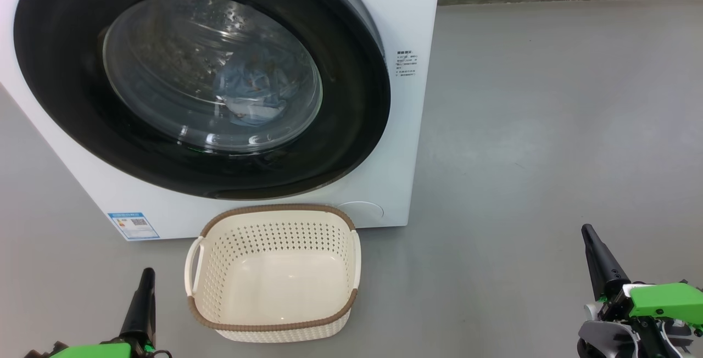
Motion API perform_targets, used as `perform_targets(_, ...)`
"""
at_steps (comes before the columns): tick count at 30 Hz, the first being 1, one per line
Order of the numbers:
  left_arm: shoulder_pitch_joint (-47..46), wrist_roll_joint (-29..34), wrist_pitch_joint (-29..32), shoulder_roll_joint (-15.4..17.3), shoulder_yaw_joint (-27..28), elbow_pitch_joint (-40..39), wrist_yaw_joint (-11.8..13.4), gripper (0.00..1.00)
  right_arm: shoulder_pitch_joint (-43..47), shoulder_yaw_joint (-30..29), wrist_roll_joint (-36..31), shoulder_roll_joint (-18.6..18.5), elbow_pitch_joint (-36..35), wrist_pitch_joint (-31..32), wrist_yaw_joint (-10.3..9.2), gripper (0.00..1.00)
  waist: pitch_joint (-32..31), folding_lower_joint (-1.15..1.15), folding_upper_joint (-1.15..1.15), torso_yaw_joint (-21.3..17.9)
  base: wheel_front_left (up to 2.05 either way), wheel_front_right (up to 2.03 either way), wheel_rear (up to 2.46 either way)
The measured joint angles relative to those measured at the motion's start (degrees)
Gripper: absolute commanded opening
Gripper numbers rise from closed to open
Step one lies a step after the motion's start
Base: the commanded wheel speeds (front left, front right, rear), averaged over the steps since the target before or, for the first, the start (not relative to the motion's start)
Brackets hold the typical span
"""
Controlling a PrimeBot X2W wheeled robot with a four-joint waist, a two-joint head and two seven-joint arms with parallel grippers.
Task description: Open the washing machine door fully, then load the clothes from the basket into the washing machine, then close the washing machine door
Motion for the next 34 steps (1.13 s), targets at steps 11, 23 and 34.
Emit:
perform_targets(11, -0.01, 0.00, 0.00, 0.00, 0.00, 0.00, 0.00, 0.00, 0.00, 0.08, 0.16, -0.20, -0.01, -0.05, 0.00, 0.00, 0.00, 0.00, 0.00, 0.00, 0.00, 0.00, 0.00)
perform_targets(23, -0.01, 0.00, 0.00, 0.00, 0.00, 0.00, 0.00, 0.00, 0.00, 0.20, 0.38, -0.23, -0.02, -0.07, 0.00, 0.00, 0.00, 0.00, 0.00, 0.00, 0.00, 0.00, 0.00)
perform_targets(34, -0.01, 0.00, 0.00, 0.00, 0.00, 0.00, 0.00, 0.00, 0.00, 0.29, 0.40, -0.29, -0.04, -0.08, 0.00, 0.00, 0.00, 0.00, 0.00, 0.00, 0.00, 0.00, 0.00)
